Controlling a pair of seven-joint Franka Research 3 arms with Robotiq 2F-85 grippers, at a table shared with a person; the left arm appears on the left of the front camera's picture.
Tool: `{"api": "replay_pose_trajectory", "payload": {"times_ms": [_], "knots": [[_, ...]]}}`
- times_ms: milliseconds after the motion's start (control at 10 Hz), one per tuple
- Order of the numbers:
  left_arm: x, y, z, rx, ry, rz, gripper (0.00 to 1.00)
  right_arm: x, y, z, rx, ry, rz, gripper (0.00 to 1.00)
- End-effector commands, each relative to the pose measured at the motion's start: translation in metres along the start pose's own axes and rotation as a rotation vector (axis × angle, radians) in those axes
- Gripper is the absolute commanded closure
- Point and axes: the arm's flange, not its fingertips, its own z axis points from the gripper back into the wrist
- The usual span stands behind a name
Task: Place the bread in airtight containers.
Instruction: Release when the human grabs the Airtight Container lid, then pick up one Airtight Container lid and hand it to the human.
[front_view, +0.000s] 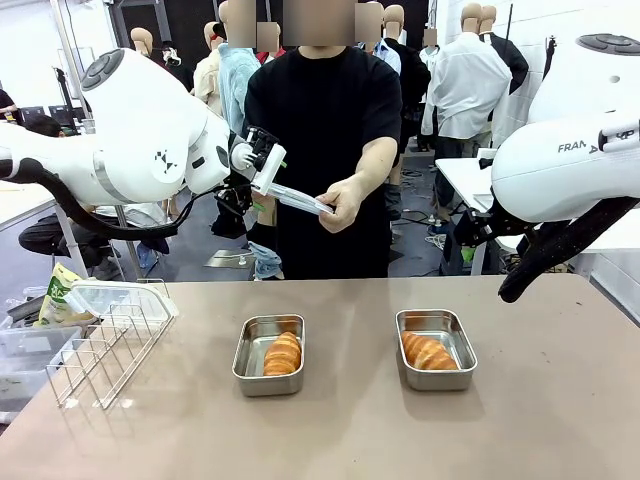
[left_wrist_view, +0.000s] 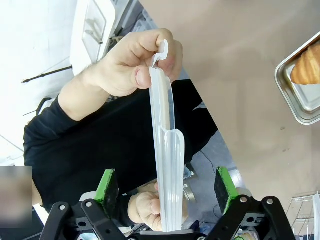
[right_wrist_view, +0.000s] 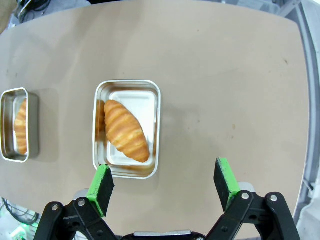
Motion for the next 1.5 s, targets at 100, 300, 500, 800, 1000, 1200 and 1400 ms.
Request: {"api": "replay_pose_trajectory", "payload": {"times_ms": [100,300,500,800,1000,1200,1400], "knots": [[-0.0025,0.0048,-0.0002,0.019,0.014,-0.001,0.0,-0.0001,-0.0007,-0.0006,0.009,0.004,-0.003,0.0],[0.0,0.0,0.0,0.0,0.0,0.0,0.0,-0.0001,-0.0007,-0.0006,0.009,0.004,-0.003,0.0],[0.0,0.0,0.0,0.0,0.0,0.0,0.0,-0.0001,-0.0007,-0.0006,0.009,0.004,-0.003,0.0],[0.0,0.0,0.0,0.0,0.0,0.0,0.0,-0.0001,-0.0007,-0.0006,0.009,0.004,-0.003,0.0],[0.0,0.0,0.0,0.0,0.0,0.0,0.0,-0.0001,-0.0007,-0.0006,0.009,0.004,-0.003,0.0],[0.0,0.0,0.0,0.0,0.0,0.0,0.0,-0.0001,-0.0007,-0.0006,0.009,0.004,-0.003,0.0],[0.0,0.0,0.0,0.0,0.0,0.0,0.0,-0.0001,-0.0007,-0.0006,0.009,0.004,-0.003,0.0]]}}
